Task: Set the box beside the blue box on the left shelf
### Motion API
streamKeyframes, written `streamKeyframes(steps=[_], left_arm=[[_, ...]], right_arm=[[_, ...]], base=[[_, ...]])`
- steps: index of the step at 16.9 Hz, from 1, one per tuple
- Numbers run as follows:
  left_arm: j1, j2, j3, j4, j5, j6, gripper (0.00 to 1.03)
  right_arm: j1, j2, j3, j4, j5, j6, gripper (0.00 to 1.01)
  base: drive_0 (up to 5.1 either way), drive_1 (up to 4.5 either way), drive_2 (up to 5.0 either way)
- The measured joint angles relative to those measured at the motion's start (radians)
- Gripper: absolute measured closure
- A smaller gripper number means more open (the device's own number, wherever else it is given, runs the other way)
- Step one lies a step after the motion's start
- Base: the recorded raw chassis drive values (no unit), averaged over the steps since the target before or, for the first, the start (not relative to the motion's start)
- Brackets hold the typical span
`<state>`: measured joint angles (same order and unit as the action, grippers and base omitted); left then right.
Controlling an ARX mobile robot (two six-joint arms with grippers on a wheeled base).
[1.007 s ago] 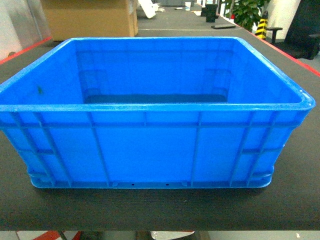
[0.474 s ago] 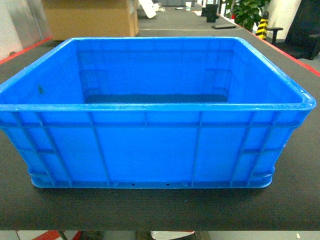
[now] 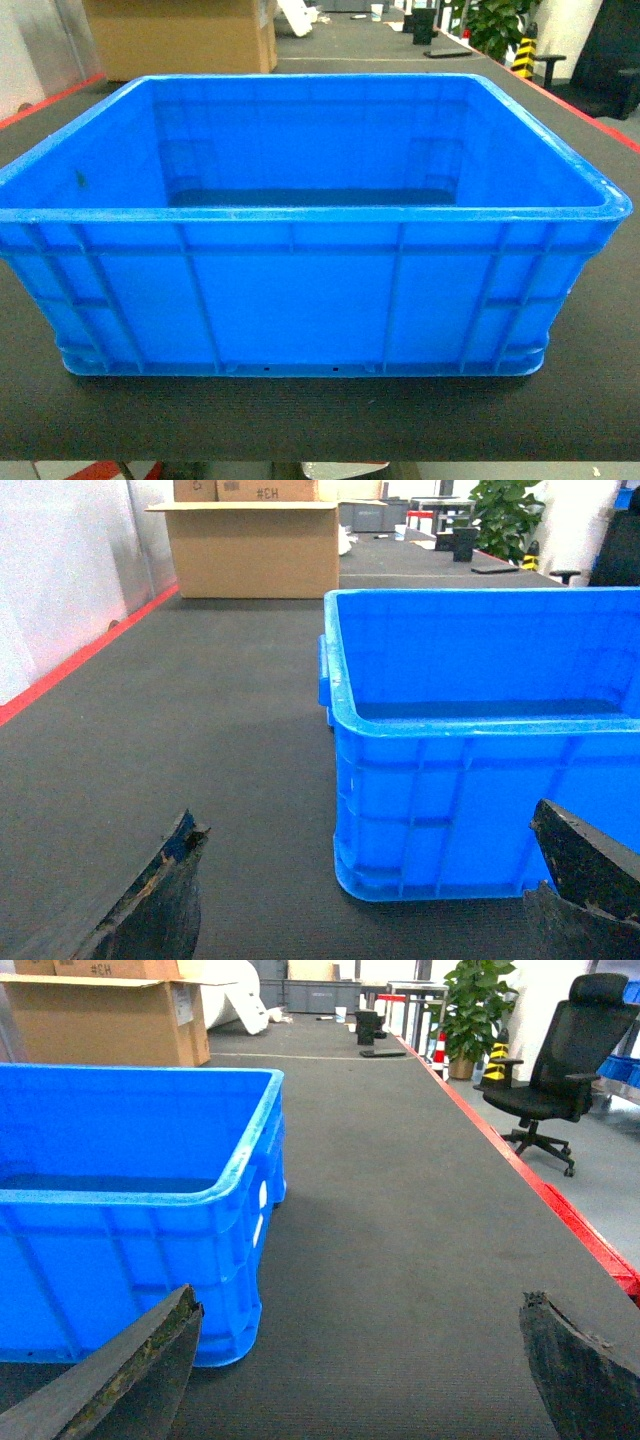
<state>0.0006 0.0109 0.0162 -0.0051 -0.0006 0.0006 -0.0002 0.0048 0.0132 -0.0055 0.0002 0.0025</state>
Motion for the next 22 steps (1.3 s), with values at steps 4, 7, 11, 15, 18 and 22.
streamKeyframes(steps=[4,7,11,15,18,22], left_arm=[[0.000,0.000,0.000,0.000,0.000,0.000,0.05],[0.000,0.000,0.000,0.000,0.000,0.000,0.05],[0.000,0.000,0.000,0.000,0.000,0.000,0.05],[0.000,0.000,0.000,0.000,0.000,0.000,0.05],[-0.132,0.074,0.024,-0.070,-0.265,-0.011,0.05],[-0.150,0.141,0.029,-0.013,-0.412,-0.032,0.05]], right_arm=[[0.000,0.000,0.000,0.000,0.000,0.000,0.03],[0.000,0.000,0.000,0.000,0.000,0.000,0.03],[0.000,0.000,0.000,0.000,0.000,0.000,0.03],[0.000,0.000,0.000,0.000,0.000,0.000,0.03],[0.019,0.010,0.004,-0.030,0.057,0.003,0.03],[0.163,0.200,0.053,0.017,0.478,0.025,0.03]], base=[[0.0,0.00,0.0],[0.0,0.00,0.0],[0.0,0.00,0.0],[0.0,0.00,0.0],[0.0,0.00,0.0],[0.0,0.00,0.0]])
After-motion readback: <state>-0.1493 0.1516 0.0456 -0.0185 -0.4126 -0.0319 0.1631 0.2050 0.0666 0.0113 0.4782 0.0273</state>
